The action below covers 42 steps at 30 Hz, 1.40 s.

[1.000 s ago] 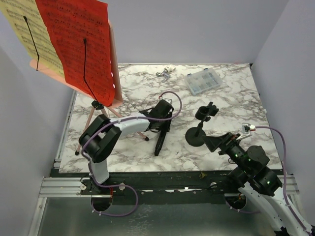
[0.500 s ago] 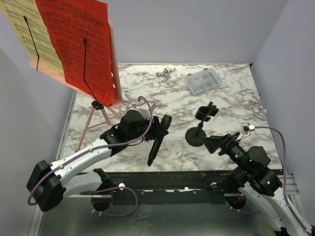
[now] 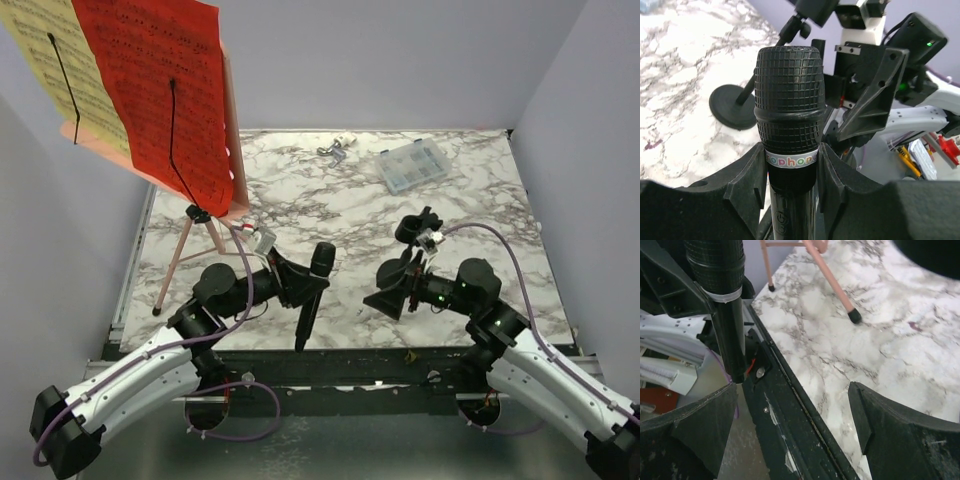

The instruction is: Set up the instrument practice props

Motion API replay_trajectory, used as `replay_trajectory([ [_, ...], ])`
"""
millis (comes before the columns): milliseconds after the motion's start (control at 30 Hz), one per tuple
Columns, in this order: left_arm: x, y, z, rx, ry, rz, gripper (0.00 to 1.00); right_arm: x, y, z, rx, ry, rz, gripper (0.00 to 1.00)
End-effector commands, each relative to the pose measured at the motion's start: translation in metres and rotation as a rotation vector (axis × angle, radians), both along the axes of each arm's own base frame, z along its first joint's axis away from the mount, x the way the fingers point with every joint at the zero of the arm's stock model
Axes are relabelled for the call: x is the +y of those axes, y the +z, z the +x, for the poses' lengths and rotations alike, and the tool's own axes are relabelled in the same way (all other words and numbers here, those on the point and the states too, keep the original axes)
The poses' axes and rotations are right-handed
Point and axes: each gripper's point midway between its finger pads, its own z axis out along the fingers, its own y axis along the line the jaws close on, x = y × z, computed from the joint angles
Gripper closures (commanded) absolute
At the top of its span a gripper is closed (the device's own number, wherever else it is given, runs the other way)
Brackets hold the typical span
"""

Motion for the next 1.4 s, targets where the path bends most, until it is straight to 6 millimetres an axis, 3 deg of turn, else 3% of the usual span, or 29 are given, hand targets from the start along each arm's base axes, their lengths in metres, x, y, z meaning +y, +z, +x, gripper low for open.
replay_trajectory([
  [0,0.009,0.028,0.0,-0.05,0.053,-0.12,1.0,0.023,0.051,-0.006,-0.24,0.135,0.146,0.0],
  [133,0.016,0.032,0.004,-0.053,0.098,-0.161,1.0,0.052,0.05,-0.004,-0.249,0.14,0.148,0.0],
  [300,0.028,0.039,0.016,-0.057,0.198,-0.258,1.0,0.092,0.034,0.0,-0.25,-0.012,0.06,0.0],
  [433,0.028,0.039,0.022,-0.052,0.222,-0.282,1.0,0.104,0.028,0.007,-0.263,-0.156,0.013,0.01],
  [633,0.024,0.037,0.026,-0.051,0.224,-0.269,1.0,0.132,0.016,0.007,-0.288,-0.24,-0.153,0.11],
  [867,0.027,0.038,0.028,-0.047,0.241,-0.297,1.0,0.145,-0.003,0.021,-0.272,-0.32,-0.307,0.21],
  [933,0.026,0.036,0.03,-0.04,0.246,-0.299,1.0,0.145,-0.004,0.023,-0.286,-0.324,-0.311,0.37],
  [1000,0.025,0.036,0.031,-0.028,0.248,-0.298,1.0,0.145,0.0,0.023,-0.325,-0.317,-0.298,0.7],
  [1100,0.019,0.038,0.033,-0.005,0.234,-0.296,1.0,0.143,0.008,0.023,-0.363,-0.306,-0.281,1.0],
  [1133,0.017,0.037,0.034,0.007,0.229,-0.294,0.97,0.142,0.009,0.021,-0.362,-0.299,-0.28,1.0],
  [1300,0.009,0.034,0.038,0.094,0.225,-0.299,0.36,0.134,0.009,0.011,-0.4,-0.226,-0.264,1.0],
  [1367,0.006,0.031,0.04,0.131,0.228,-0.285,0.2,0.13,0.006,0.005,-0.398,-0.192,-0.271,1.0],
])
